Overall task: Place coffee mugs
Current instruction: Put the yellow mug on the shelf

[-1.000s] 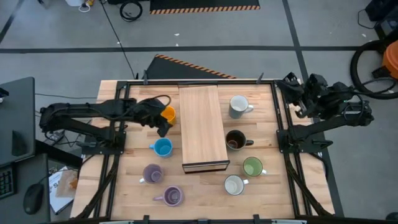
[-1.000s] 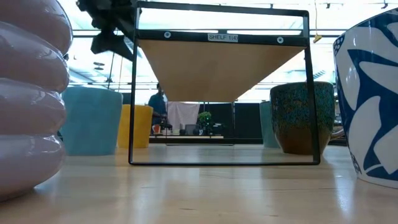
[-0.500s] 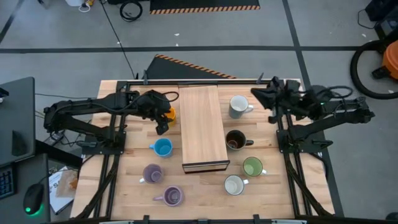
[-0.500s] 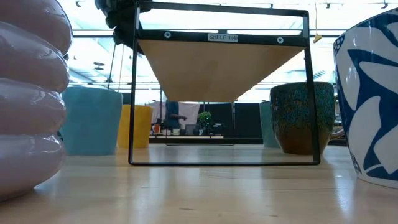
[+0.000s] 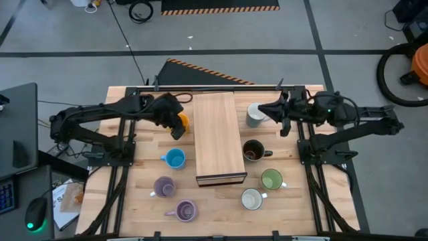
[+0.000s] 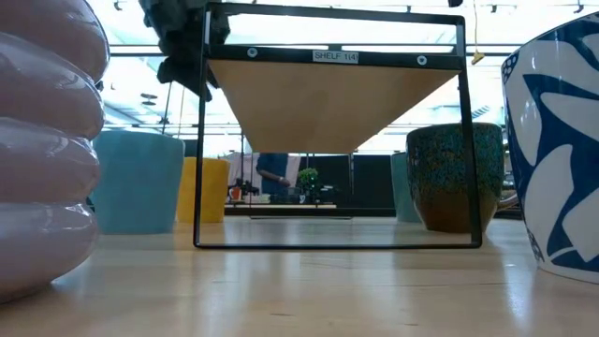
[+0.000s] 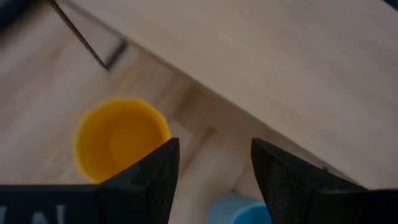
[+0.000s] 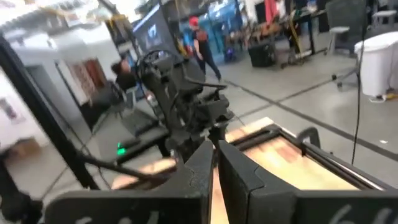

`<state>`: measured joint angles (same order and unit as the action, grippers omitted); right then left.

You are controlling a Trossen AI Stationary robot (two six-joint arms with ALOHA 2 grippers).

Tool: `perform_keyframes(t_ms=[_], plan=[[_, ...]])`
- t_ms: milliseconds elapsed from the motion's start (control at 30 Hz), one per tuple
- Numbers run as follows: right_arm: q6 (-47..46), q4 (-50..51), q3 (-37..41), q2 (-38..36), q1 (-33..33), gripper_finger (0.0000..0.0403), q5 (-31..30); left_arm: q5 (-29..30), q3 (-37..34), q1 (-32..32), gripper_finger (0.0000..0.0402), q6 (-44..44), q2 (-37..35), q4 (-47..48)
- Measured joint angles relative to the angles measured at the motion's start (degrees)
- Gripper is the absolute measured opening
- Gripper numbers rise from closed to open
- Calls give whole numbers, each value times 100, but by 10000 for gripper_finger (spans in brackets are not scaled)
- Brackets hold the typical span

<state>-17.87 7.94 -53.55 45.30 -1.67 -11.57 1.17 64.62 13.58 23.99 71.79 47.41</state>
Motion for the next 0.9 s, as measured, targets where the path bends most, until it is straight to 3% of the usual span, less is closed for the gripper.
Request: perform_keyframes(t_ms=[200,400,667,900], plan=[[689,1280,-685,355,344,29,81,135,547,35,194,-460,645,527],[939,1561,-753,513,565,29,-53,160,607,35,190,-1539,1071,1073],[886,1702,-753,616,793,29,157,21,352,135,187,-2455,1061,855],[1248,1713,-751,619,883,29,-703,65,356,411,177,-2634,1222,485]])
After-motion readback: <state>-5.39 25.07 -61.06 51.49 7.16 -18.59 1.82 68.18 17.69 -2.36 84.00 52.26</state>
